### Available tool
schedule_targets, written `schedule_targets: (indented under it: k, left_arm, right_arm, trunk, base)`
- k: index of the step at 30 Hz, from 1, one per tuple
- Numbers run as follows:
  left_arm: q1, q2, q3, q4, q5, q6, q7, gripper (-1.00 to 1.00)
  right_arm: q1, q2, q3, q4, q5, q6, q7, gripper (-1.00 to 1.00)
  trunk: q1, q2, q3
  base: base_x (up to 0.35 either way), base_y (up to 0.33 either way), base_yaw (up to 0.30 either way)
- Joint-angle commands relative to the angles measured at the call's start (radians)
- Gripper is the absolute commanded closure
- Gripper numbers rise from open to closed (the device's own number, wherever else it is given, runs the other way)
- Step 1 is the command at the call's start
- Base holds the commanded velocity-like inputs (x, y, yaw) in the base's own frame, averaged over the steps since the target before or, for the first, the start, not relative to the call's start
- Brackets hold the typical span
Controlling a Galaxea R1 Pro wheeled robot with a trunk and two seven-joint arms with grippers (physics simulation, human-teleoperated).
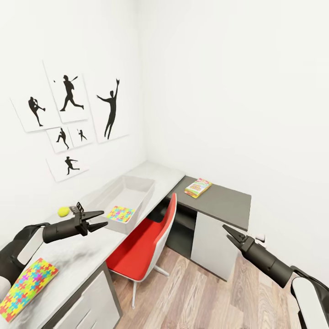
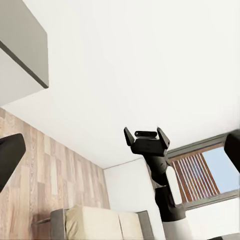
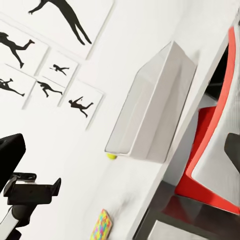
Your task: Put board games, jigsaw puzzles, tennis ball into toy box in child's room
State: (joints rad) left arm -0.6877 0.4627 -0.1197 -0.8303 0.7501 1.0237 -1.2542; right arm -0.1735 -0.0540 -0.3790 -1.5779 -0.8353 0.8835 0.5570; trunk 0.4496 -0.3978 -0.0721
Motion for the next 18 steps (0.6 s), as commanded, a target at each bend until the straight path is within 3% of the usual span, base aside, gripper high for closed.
schedule_targets:
  k: [1,10,18]
  left_arm:
    - [-0.001,0.001,-0.003,0.000,0.003,0.007,-0.003,-1.00]
    - [-0.001,0.002,-0.003,0.000,0.004,0.007,-0.004,-1.00]
    - [-0.001,0.003,-0.003,0.000,0.004,0.007,-0.004,-1.00]
  right_arm:
    - [-0.001,0.000,-0.001,0.000,0.001,0.006,0.003,-1.00]
    - [-0.001,0.001,-0.001,0.001,0.001,0.006,0.002,-1.00]
    - [-0.001,0.005,0.002,0.001,0.000,0.006,0.002,-1.00]
  trunk:
    - [0.000,-0.002,-0.001]
    - [0.000,-0.002,0.009]
    - [0.000,-0.002,0.010]
  base:
    - [-0.150,0.000,-0.187]
    - [-0.183,0.000,-0.180]
    - [-0.077,0.000,-0.039]
